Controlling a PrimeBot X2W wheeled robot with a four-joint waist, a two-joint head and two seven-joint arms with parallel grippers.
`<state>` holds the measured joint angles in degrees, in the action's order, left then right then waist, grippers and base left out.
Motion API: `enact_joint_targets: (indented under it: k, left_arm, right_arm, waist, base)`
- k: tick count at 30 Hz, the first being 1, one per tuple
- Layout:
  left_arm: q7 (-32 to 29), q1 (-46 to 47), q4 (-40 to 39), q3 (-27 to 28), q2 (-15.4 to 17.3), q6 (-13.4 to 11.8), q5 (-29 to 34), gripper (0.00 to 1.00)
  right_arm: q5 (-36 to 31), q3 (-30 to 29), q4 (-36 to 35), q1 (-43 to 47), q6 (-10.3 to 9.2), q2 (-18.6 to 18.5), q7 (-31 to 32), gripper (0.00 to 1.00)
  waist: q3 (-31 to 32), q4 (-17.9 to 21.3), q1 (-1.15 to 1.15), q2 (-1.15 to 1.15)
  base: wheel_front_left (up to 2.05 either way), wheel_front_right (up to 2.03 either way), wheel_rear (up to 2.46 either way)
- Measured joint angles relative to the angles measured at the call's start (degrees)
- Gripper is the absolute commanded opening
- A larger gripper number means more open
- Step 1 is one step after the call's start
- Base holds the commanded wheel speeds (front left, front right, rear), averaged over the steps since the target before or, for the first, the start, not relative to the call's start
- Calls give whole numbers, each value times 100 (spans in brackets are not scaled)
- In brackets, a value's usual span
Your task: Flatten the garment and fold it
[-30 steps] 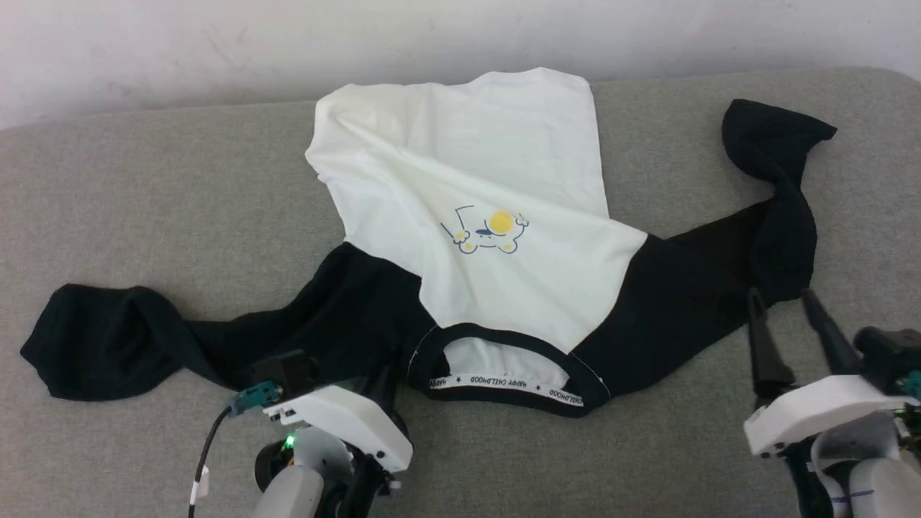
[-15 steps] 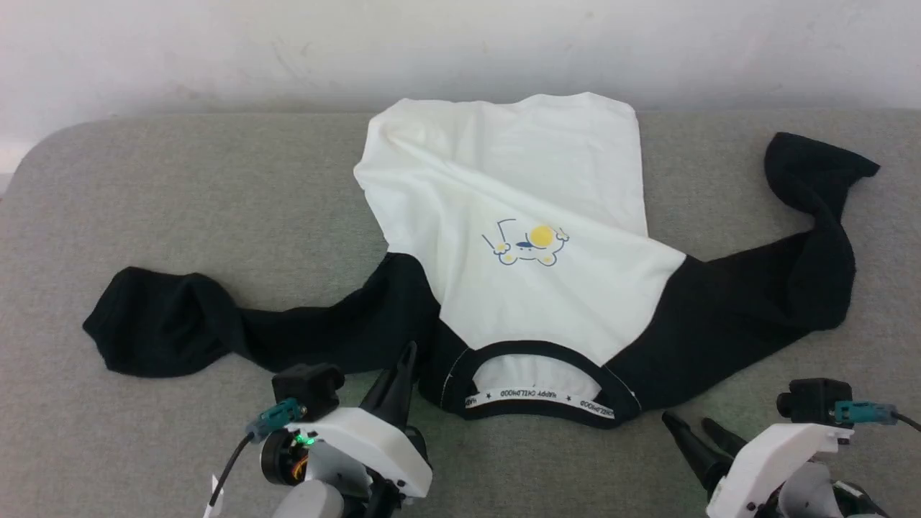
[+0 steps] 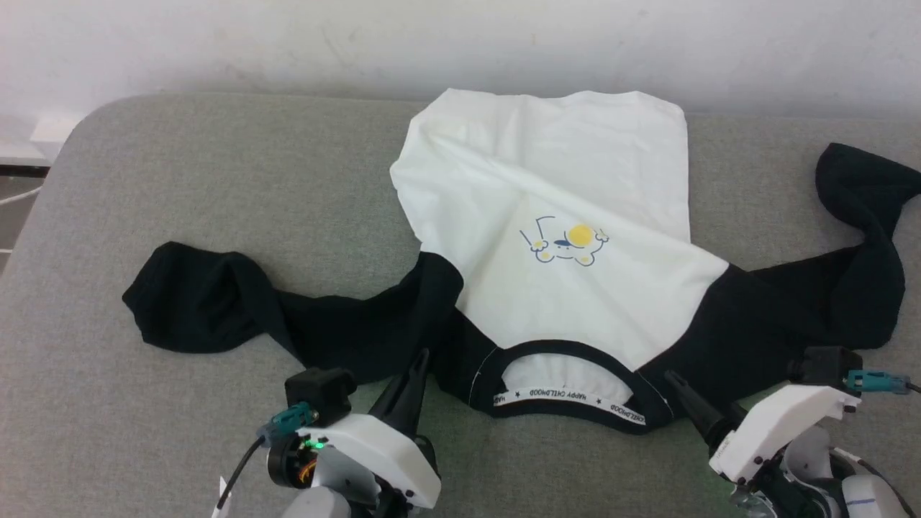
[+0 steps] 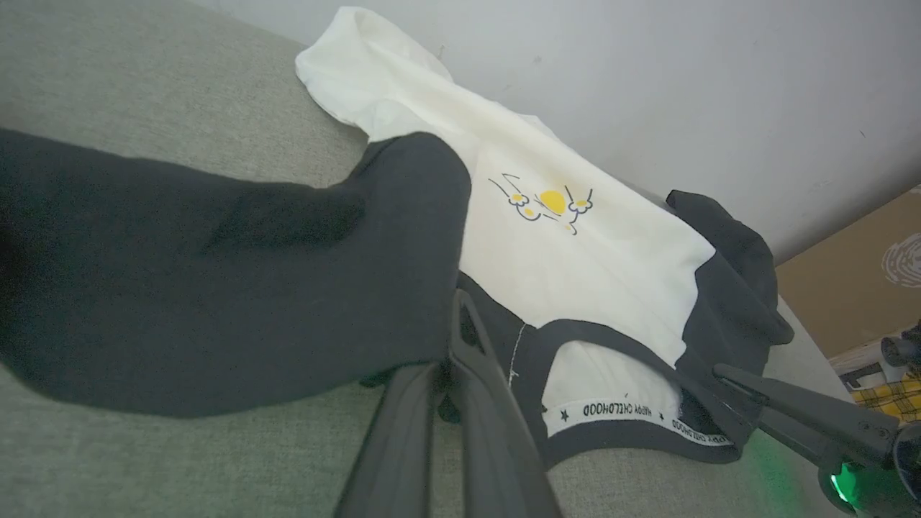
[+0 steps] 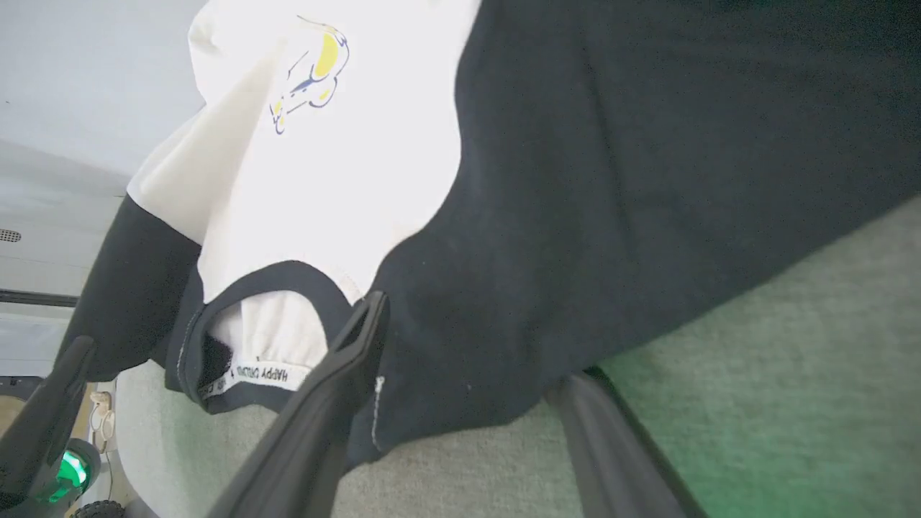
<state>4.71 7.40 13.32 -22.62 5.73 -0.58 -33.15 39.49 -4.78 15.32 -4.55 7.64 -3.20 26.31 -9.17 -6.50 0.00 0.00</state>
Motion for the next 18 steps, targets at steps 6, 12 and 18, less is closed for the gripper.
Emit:
enact_joint_targets:
  k: [6, 12, 18]
  left_arm:
    - [-9, 1, -47, -5, 14, -8, 1, 0]
    - [0, 2, -55, 22, 73, -16, 0, 0]
    - [44, 2, -113, 62, 171, -54, -2, 0]
  right_arm:
    - [16, 73, 186, -147, 4, -3, -185, 2]
    - [-82, 112, 290, -193, -2, 3, -383, 0]
    - [-163, 168, -74, -43, -7, 19, -468, 0]
  waist:
    - [-65, -17, 0, 0]
    - [-33, 44, 1, 0]
    - [94, 152, 0, 0]
  base:
    - [0, 0, 0]
    - [0, 0, 0]
    - [0, 0, 0]
